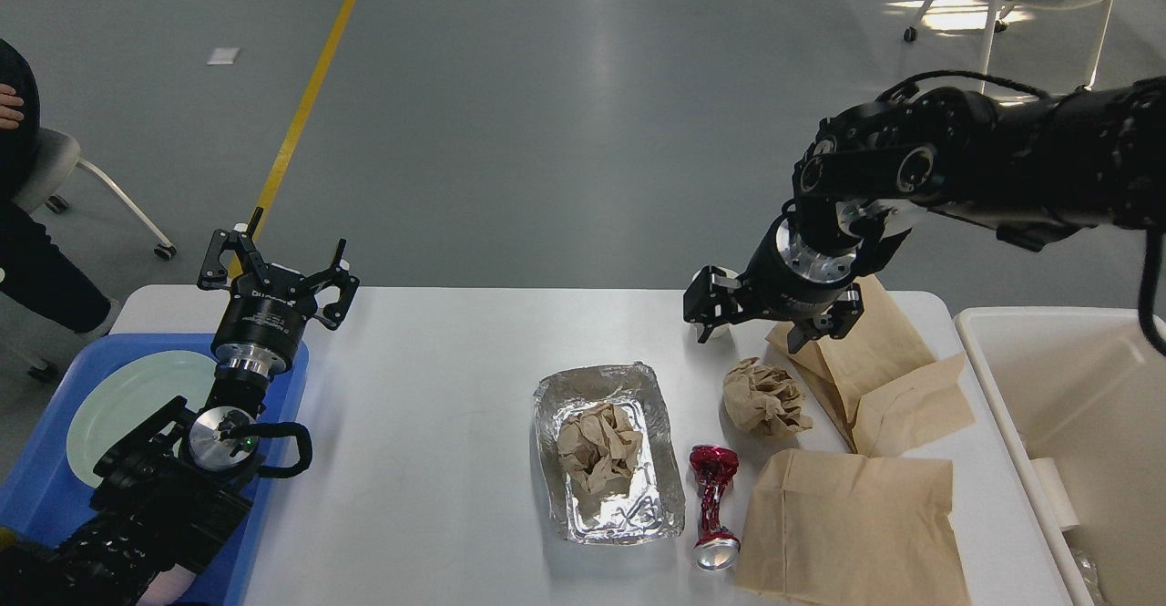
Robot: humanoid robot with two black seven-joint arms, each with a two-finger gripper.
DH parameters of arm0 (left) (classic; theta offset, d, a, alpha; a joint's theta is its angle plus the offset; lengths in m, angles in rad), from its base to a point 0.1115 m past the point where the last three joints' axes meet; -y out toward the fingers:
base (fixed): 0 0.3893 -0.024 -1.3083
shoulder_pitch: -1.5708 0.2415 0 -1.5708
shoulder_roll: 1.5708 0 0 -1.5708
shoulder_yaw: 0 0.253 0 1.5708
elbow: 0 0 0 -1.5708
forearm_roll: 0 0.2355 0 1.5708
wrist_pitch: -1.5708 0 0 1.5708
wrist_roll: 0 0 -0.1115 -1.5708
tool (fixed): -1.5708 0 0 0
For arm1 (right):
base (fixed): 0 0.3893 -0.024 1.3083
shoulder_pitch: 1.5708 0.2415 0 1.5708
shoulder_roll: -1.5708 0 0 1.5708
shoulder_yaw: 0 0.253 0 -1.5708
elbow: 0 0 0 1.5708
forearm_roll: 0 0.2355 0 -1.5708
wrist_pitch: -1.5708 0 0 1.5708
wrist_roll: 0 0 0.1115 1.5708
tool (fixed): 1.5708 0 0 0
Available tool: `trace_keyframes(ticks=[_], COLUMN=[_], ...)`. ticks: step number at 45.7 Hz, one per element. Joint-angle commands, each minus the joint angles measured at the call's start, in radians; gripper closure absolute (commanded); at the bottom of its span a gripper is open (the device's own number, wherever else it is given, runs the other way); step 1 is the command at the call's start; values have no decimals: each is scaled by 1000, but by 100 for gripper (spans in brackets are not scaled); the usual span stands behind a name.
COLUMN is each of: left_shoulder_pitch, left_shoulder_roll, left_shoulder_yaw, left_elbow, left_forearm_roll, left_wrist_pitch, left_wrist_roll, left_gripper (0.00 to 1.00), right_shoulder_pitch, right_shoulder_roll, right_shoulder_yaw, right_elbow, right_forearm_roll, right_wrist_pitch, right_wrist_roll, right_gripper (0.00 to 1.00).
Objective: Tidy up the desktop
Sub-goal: 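Move the right gripper to the foil tray edge and grasp it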
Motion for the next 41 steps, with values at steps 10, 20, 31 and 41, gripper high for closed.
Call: trace_keyframes(ticks=[10, 20, 31, 41], left_shoulder_pitch=[0, 0, 0, 0], left_shoulder_roll=[0, 0, 0, 0], left_shoulder_yaw=[0, 0, 0, 0], left_elbow=[0, 0, 0, 0], left_forearm_roll=[0, 0, 0, 0], left_wrist_pitch=[0, 0, 0, 0], left_wrist_roll=[0, 0, 0, 0], left_gripper=[4, 4, 4, 4], right_shoulder_pitch=[-162, -259, -380, -424], right_shoulder_roll=[75, 140, 180, 180], right_shoulder_yaw=[83, 94, 87, 91], right_elbow=[-58, -58, -101, -124], right_forearm_roll=[-111, -229, -278, -278], right_wrist_pitch=[-163, -339, -431, -436], right_wrist_roll=[1, 1, 3, 4], right_gripper=[0, 20, 20, 19])
